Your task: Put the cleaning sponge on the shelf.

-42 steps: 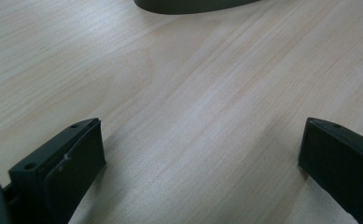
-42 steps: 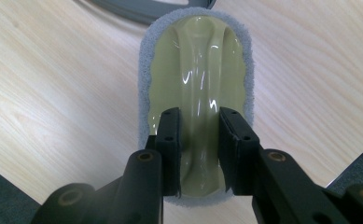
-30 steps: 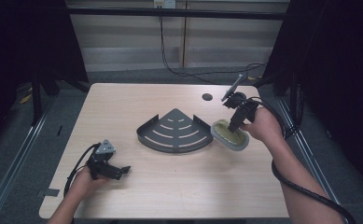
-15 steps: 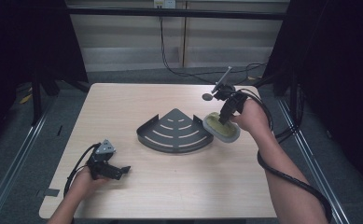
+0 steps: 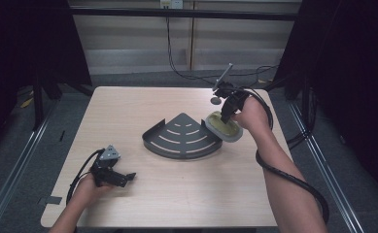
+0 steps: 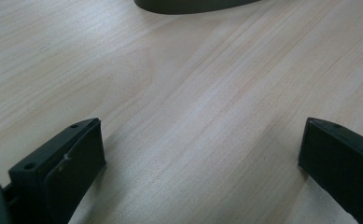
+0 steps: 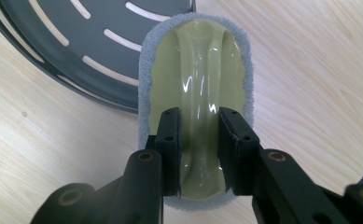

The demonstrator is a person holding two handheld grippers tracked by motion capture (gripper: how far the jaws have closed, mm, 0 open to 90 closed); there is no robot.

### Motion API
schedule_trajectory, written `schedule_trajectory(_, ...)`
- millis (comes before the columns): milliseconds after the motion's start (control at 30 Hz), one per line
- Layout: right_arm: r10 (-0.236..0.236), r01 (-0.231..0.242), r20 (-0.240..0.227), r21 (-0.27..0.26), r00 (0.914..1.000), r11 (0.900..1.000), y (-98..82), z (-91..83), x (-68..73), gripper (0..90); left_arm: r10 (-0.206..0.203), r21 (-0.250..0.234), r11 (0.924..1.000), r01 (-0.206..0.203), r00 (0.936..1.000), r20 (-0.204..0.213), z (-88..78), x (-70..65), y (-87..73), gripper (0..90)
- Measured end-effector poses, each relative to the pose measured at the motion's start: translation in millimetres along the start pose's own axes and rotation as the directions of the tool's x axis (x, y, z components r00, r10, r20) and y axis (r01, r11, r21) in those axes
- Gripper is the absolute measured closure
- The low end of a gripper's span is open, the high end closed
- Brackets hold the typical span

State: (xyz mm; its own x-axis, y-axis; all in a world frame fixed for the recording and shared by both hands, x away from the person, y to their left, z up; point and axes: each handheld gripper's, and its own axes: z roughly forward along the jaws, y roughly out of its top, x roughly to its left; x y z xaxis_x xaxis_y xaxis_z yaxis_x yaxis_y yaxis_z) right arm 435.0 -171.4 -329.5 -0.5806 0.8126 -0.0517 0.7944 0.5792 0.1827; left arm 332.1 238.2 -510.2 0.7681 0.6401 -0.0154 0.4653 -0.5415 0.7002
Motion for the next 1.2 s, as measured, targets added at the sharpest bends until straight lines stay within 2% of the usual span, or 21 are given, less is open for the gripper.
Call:
schedule_trajectory(400,0.004,-0.004,0.003,-0.006,1.0,1.0,16.8,7.7,4.6,71.2,0.0,0.0,1.0,0.0,1.0,0.0,0.0,0.0,0.0,0.0)
schedule_trajectory(700,-0.017,0.017,0.011,-0.014,0.9998,1.0,31.7,15.3,11.3,71.2,0.002,0.003,1.0,-0.002,1.0,-0.008,-0.1,-0.1,0.1,0.0)
schedule_trajectory(1200,-0.027,0.027,0.009,-0.016,0.9996,0.999,42.3,26.2,17.2,71.2,0.001,0.0,1.0,-0.001,1.0,0.0,0.0,0.1,0.0,0.0)
